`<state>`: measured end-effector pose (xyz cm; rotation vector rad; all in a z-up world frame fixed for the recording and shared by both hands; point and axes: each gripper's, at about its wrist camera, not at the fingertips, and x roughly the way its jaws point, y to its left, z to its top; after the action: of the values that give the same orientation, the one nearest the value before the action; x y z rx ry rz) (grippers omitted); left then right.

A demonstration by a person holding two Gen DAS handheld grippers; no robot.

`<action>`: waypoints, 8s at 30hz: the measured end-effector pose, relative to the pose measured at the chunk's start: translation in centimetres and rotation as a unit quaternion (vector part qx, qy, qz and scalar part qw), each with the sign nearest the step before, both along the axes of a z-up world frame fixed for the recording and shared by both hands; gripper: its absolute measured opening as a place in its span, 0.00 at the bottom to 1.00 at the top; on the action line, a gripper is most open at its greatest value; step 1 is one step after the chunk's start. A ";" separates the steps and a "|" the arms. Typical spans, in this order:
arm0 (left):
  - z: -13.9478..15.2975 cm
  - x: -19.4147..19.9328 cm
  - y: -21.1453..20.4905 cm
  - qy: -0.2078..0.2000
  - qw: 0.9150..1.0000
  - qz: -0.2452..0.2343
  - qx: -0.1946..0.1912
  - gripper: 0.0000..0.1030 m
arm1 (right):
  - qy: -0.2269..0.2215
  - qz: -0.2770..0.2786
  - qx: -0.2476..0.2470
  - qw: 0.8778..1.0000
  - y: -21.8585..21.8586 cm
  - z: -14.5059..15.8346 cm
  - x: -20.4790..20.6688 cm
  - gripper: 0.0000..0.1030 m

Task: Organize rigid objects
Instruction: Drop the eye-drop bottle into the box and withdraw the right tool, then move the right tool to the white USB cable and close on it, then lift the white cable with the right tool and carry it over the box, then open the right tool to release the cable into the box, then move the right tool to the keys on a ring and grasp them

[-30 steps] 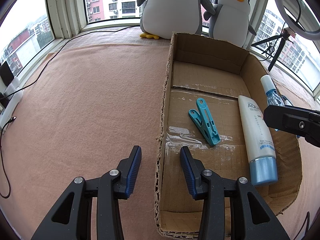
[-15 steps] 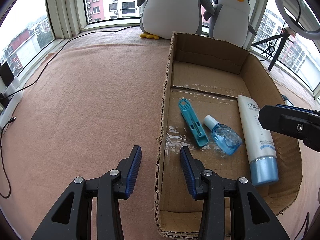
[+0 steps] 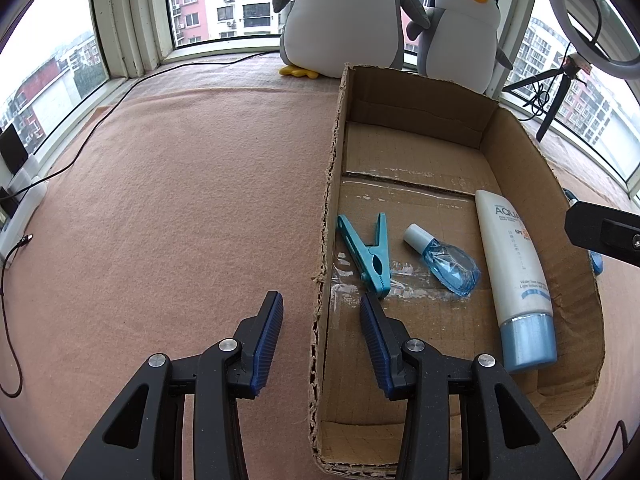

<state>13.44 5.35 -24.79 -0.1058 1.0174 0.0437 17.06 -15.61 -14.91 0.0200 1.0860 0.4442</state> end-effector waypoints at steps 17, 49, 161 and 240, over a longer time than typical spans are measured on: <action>0.0 0.0 0.1 0.000 1.000 0.001 -0.001 0.43 | 0.010 -0.117 -0.011 0.993 -14.0 0.4 3.2 0.43; 0.0 0.3 0.3 0.001 1.000 0.002 -0.004 0.44 | 0.087 -0.080 -0.107 0.987 -16.5 -5.6 10.4 0.12; -0.1 0.0 0.4 -0.003 1.000 0.002 -0.003 0.44 | 0.031 -0.027 0.054 0.998 -2.1 0.7 4.1 0.06; 0.1 0.1 0.3 -0.004 1.000 0.002 -0.004 0.44 | 0.032 0.005 -0.122 0.992 -12.7 -6.1 2.5 0.35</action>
<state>13.50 5.68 -24.67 -0.1147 1.0097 0.0436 19.59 -28.34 -21.00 -0.1875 1.1972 0.3184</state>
